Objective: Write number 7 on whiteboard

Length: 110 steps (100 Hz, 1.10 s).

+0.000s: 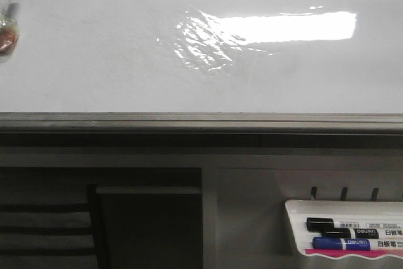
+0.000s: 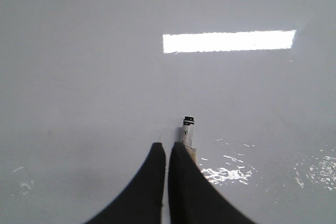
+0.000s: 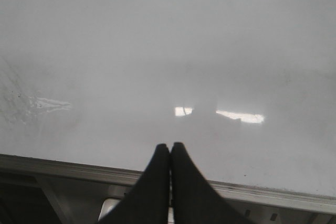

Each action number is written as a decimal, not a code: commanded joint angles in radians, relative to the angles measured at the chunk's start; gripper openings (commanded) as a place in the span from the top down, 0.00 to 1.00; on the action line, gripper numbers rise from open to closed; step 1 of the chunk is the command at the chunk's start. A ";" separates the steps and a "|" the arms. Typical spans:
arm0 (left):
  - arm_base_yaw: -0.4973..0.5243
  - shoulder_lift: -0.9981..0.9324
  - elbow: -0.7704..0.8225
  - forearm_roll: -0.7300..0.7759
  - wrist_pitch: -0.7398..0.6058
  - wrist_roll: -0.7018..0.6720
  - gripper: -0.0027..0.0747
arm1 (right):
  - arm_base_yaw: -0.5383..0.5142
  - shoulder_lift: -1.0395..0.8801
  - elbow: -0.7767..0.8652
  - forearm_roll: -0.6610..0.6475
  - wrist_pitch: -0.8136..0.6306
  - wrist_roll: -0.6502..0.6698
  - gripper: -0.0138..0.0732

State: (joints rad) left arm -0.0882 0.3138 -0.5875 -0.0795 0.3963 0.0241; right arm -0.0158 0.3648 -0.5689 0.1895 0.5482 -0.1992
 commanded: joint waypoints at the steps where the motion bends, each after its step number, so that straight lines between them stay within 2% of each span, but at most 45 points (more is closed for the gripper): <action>1: 0.001 0.017 -0.035 -0.005 -0.070 0.000 0.99 | -0.004 0.016 -0.034 -0.004 -0.065 -0.011 0.92; 24: 0.001 0.018 -0.035 -0.005 -0.070 0.000 0.99 | -0.004 0.016 -0.034 0.003 -0.078 -0.011 0.92; 31: 0.001 0.022 -0.033 -0.005 -0.070 -0.006 0.98 | -0.004 0.016 -0.033 0.003 -0.085 -0.011 0.85; 35: 0.001 0.025 -0.033 -0.005 -0.070 -0.010 0.95 | -0.004 0.016 -0.033 0.003 -0.092 -0.011 0.76; 42: 0.003 0.032 -0.031 0.005 -0.070 -0.010 0.79 | -0.004 0.016 -0.033 0.003 -0.097 -0.011 0.56; 46: 0.003 0.036 -0.031 0.020 -0.070 -0.010 0.61 | -0.004 0.016 -0.033 0.003 -0.097 -0.011 0.44; 50: 0.003 0.038 -0.031 0.022 -0.070 -0.010 0.47 | -0.004 0.016 -0.033 0.003 -0.099 -0.011 0.35; 54: 0.003 0.038 -0.031 0.022 -0.070 -0.010 0.33 | -0.004 0.016 -0.033 0.003 -0.099 -0.011 0.29; 57: 0.003 0.038 -0.031 0.020 -0.070 -0.010 0.27 | -0.004 0.016 -0.033 0.003 -0.099 -0.011 0.26; 64: 0.003 0.038 -0.031 0.020 -0.070 -0.010 0.18 | -0.004 0.016 -0.033 0.003 -0.099 -0.011 0.25; 110: 0.001 0.084 -0.021 -0.026 -0.090 -0.007 0.29 | -0.004 0.016 -0.033 0.005 -0.099 -0.011 0.25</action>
State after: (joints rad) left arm -0.0882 0.3556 -0.5875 -0.0890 0.3879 0.0222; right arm -0.0158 0.3648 -0.5689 0.1895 0.5319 -0.1992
